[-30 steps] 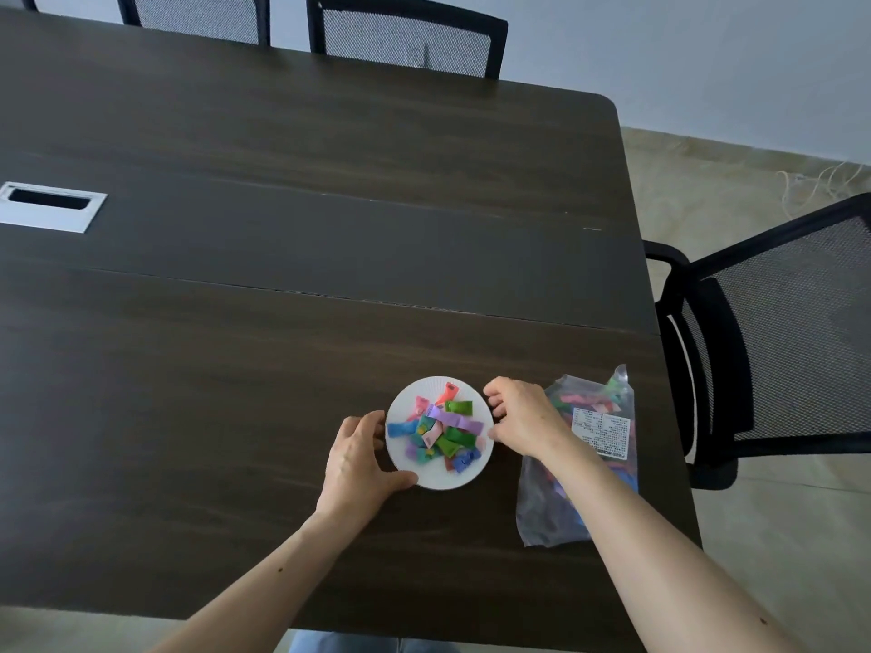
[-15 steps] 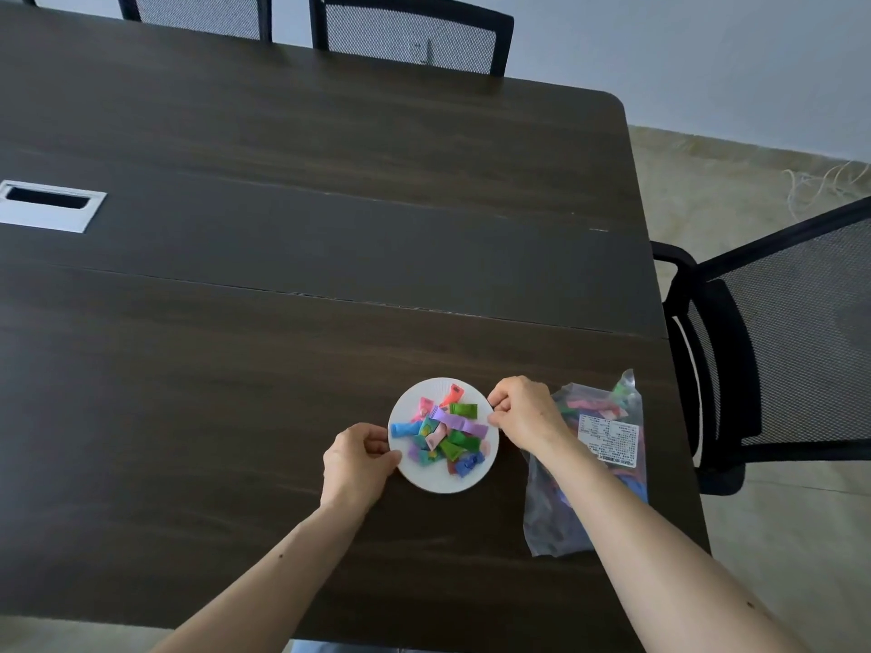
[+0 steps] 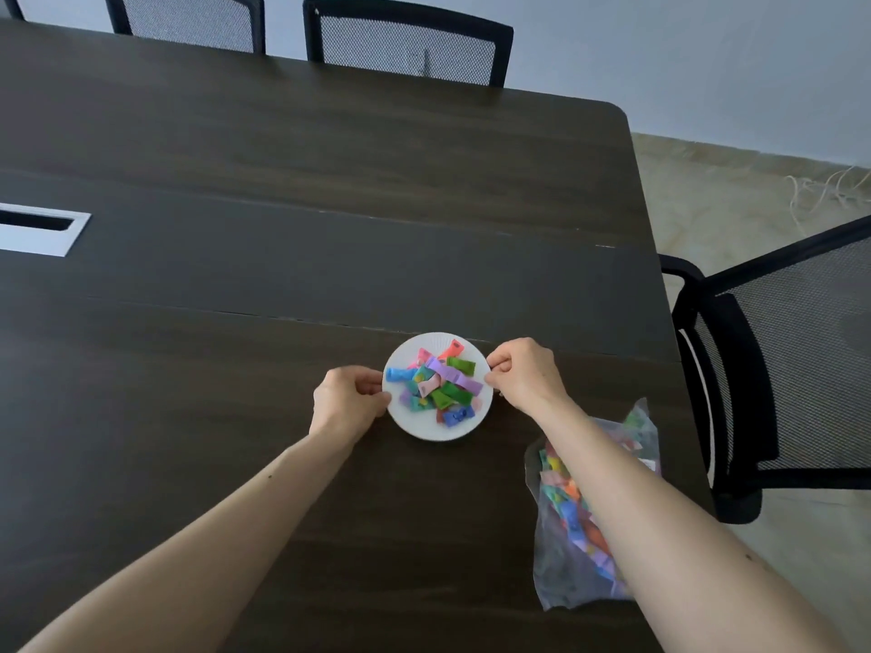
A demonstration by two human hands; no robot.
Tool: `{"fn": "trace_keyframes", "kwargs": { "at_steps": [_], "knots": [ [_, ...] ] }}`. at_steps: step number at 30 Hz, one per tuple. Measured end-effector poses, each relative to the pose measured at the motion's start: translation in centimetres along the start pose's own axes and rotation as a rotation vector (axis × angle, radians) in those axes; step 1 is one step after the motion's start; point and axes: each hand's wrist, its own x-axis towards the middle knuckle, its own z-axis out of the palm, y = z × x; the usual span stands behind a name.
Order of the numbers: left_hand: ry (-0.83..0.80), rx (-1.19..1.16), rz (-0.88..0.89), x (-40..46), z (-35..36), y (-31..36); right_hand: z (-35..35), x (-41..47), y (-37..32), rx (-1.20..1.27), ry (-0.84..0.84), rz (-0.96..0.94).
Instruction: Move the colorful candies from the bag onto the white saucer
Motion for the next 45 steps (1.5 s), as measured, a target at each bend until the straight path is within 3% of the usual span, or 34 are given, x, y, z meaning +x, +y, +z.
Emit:
{"fn": "trace_keyframes", "kwargs": {
  "at_steps": [18,45],
  "knots": [
    [0.076,0.058,0.079,12.6,0.1,9.2,-1.4,12.0,-4.5,0.110,0.155,0.105],
    [0.133,-0.001,0.037,14.8,0.8,9.4,-0.6,13.1,-4.2,0.166,0.151,0.138]
  ]
}}
